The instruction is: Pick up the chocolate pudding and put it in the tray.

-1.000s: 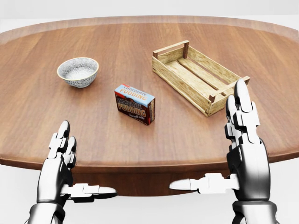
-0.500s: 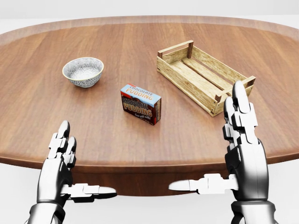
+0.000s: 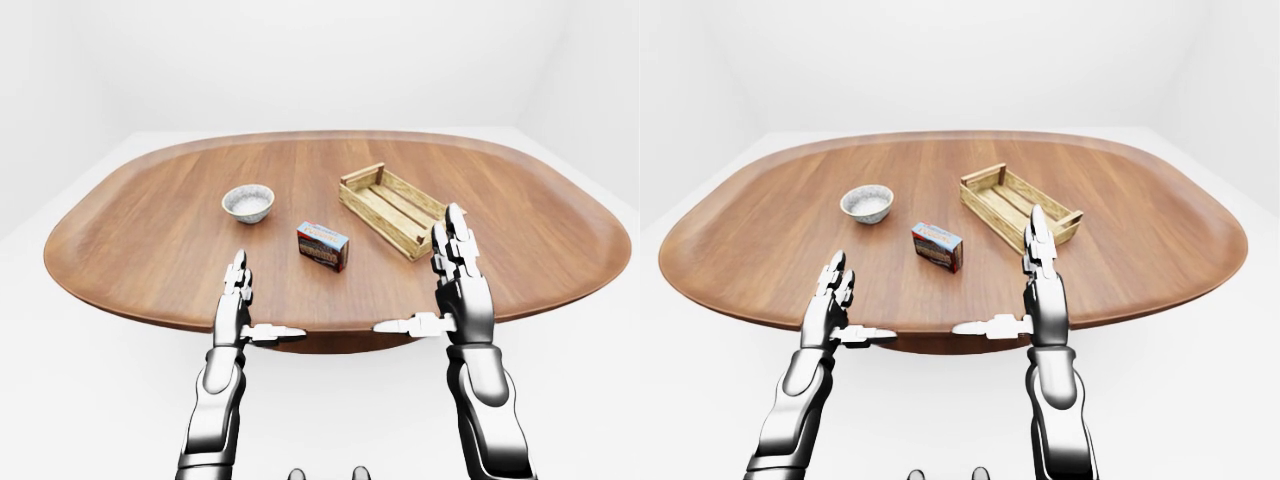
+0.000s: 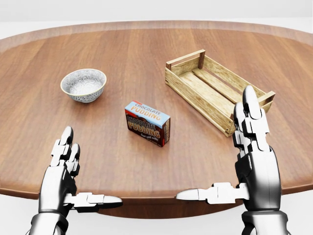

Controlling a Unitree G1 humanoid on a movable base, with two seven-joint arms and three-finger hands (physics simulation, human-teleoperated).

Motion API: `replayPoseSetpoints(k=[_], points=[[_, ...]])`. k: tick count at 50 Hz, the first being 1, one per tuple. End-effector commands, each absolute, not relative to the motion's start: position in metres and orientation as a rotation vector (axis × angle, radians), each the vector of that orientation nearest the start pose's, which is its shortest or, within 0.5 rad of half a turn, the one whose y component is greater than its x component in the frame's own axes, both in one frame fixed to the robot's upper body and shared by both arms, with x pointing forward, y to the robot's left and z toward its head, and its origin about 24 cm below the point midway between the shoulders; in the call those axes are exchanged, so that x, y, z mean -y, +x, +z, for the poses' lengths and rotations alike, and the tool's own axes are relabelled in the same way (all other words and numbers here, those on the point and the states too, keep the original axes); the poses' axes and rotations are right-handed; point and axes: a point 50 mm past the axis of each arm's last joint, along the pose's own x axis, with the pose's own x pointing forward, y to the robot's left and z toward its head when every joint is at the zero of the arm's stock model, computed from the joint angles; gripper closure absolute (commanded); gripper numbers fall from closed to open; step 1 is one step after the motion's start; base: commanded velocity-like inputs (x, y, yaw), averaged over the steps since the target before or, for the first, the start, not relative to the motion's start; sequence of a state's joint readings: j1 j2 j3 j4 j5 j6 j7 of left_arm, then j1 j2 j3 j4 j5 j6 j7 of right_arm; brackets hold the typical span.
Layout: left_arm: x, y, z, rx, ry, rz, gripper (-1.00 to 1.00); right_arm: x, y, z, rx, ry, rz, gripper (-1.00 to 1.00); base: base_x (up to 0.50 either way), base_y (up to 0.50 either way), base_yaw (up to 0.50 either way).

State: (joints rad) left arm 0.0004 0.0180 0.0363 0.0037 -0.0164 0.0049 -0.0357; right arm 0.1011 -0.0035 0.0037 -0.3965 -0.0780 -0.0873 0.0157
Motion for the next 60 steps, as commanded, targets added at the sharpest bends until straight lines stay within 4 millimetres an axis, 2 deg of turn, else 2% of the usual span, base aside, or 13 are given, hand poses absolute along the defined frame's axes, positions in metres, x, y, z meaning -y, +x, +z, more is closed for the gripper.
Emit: replayPoseSetpoints(k=[1,5,6,7,8,9,11,14,60], points=[[-0.159,0.253,0.04,-0.008,0.002,0.0,-1.0,0.153,0.226,0.106,0.334,-0.088,-0.017,-1.0,0.31,0.0,0.0],[-0.159,0.253,0.04,-0.008,0.001,0.0,-1.0,0.153,0.223,0.119,0.388,-0.09,-0.016,-1.0,0.31,0.0,0.0],[-0.159,0.253,0.04,-0.008,0.001,0.0,-1.0,0.153,0.224,0.118,0.385,-0.089,-0.016,-1.0,0.3,0.0,0.0],[-0.159,0.253,0.04,-0.008,0.001,0.0,-1.0,0.154,0.225,0.107,0.335,-0.088,-0.018,-1.0,0.3,0.0,0.0],[-0.159,0.253,0.04,-0.008,0.001,0.0,-1.0,0.153,0.225,0.111,0.352,-0.088,-0.017,-1.0,0.31,0.0,0.0],[-0.159,0.253,0.04,-0.008,0.001,0.001,-1.0,0.154,0.226,0.105,0.328,-0.088,-0.019,-1.0,0.29,0.0,0.0],[-0.159,0.253,0.04,-0.008,0.001,0.0,-1.0,0.153,0.224,0.116,0.378,-0.088,-0.017,-1.0,0.27,0.0,0.0],[-0.159,0.253,0.04,-0.008,0.001,0.0,-1.0,0.153,0.224,0.118,0.384,-0.089,-0.015,-1.0,0.25,0.0,0.0],[-0.159,0.253,0.04,-0.008,0.001,0.001,-1.0,0.152,0.223,0.117,0.379,-0.087,-0.01,-1.0,0.23,0.0,0.0]])
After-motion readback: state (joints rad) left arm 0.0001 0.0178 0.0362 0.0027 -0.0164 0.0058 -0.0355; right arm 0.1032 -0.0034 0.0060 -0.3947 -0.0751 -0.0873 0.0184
